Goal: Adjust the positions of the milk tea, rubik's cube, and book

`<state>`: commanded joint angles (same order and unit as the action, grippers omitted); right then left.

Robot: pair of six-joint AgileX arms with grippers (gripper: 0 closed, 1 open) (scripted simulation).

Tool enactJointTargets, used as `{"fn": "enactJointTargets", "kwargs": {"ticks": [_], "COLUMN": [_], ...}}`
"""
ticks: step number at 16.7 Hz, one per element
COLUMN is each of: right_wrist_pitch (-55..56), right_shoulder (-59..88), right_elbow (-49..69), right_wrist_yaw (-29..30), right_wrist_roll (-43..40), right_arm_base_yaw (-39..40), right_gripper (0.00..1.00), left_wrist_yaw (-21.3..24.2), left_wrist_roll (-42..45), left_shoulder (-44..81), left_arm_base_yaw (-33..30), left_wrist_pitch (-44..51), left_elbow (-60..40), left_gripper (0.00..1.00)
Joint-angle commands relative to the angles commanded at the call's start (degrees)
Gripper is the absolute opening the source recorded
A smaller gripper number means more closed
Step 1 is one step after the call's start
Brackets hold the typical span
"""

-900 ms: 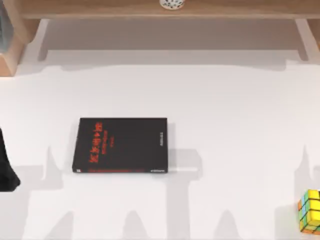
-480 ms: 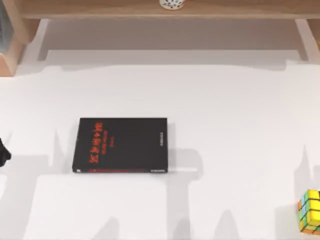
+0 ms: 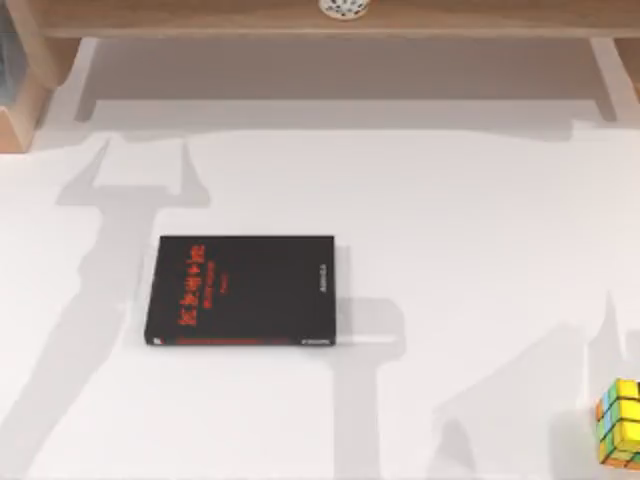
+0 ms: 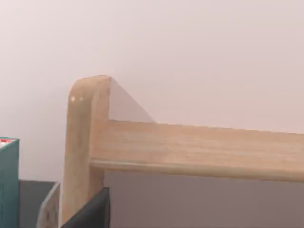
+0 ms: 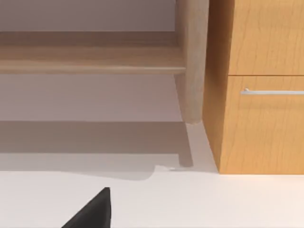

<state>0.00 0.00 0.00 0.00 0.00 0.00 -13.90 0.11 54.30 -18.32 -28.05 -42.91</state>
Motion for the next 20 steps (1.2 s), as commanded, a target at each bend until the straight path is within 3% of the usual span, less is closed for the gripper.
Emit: {"fn": "enactJointTargets", "kwargs": {"ticks": [5, 10, 14, 20], "right_wrist_pitch": [0.0, 0.0, 0.0, 0.0], "right_shoulder": [0.0, 0.0, 0.0, 0.0], "right_elbow": [0.0, 0.0, 0.0, 0.0], "right_wrist_yaw": [0.0, 0.0, 0.0, 0.0], "right_wrist_roll": [0.0, 0.0, 0.0, 0.0], "right_arm_base_yaw": [0.0, 0.0, 0.0, 0.0], "right_gripper": [1.00, 1.00, 1.00, 1.00], "left_wrist_yaw": [-10.2, -19.5, -23.6, -23.7], "left_wrist_roll": [0.1, 0.3, 0.4, 0.4], "left_shoulder": [35.4, 58.6, 66.2, 66.7], "left_arm_base_yaw": [-10.5, -18.8, -22.1, -22.1], "left_wrist_pitch": [-8.2, -10.4, -10.3, -10.2], "left_elbow": [-21.6, -36.0, -40.4, -40.5], "left_gripper": [1.00, 1.00, 1.00, 1.00]}}
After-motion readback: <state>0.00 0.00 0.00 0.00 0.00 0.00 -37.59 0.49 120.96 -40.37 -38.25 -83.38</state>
